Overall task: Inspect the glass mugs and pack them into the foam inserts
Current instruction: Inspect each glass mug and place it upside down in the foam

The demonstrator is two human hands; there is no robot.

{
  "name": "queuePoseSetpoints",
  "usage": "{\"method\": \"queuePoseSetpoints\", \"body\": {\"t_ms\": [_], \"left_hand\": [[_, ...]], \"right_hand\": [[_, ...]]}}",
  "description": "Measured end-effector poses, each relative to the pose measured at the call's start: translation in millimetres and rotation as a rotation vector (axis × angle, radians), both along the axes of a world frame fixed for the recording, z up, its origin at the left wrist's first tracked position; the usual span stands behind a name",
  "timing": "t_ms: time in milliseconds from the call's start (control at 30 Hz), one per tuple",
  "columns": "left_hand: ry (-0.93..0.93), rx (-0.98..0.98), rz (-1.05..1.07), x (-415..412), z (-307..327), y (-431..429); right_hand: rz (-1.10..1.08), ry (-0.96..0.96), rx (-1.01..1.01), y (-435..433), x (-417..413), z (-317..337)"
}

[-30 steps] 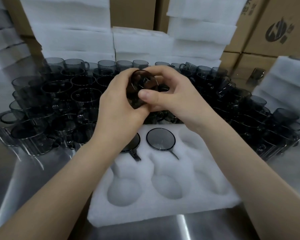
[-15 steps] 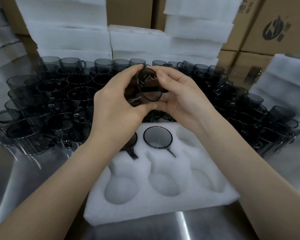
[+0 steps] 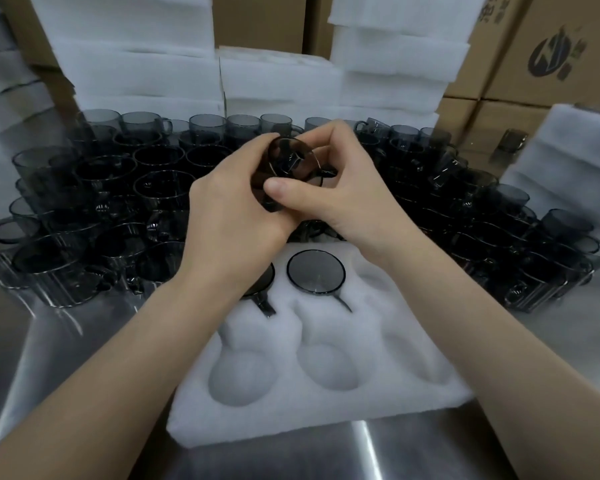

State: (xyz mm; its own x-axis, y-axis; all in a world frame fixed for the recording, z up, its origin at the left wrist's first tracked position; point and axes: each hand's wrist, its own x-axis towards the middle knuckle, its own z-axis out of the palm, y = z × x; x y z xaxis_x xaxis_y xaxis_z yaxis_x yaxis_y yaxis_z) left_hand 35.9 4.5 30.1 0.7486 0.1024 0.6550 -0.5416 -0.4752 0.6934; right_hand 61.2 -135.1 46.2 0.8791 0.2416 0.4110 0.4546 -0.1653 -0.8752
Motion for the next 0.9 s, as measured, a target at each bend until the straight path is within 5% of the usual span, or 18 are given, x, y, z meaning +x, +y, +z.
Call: {"method": "queuePoseSetpoints", "body": {"t_ms": [200, 333, 567, 733, 900], "left_hand": [[-0.007, 0.122, -0.028, -1, 0, -4], [0.011, -0.029, -0.112, -1, 0, 1], [0.107, -0.319, -0.385, 1, 0, 6], [0.066, -0.221, -0.303, 2, 2, 6], [0.123, -0.386, -0.411, 5, 3, 9]], "right_hand": [[-0.156, -0.057, 0.092, 3, 7, -1], [0.068, 0.162, 0.255, -9, 10, 2], [0.277, 0.546, 0.201, -10, 11, 1], [0.433, 0.506, 0.316, -9, 9, 1], [0.588, 0.436, 0.41, -8, 6, 0]]}}
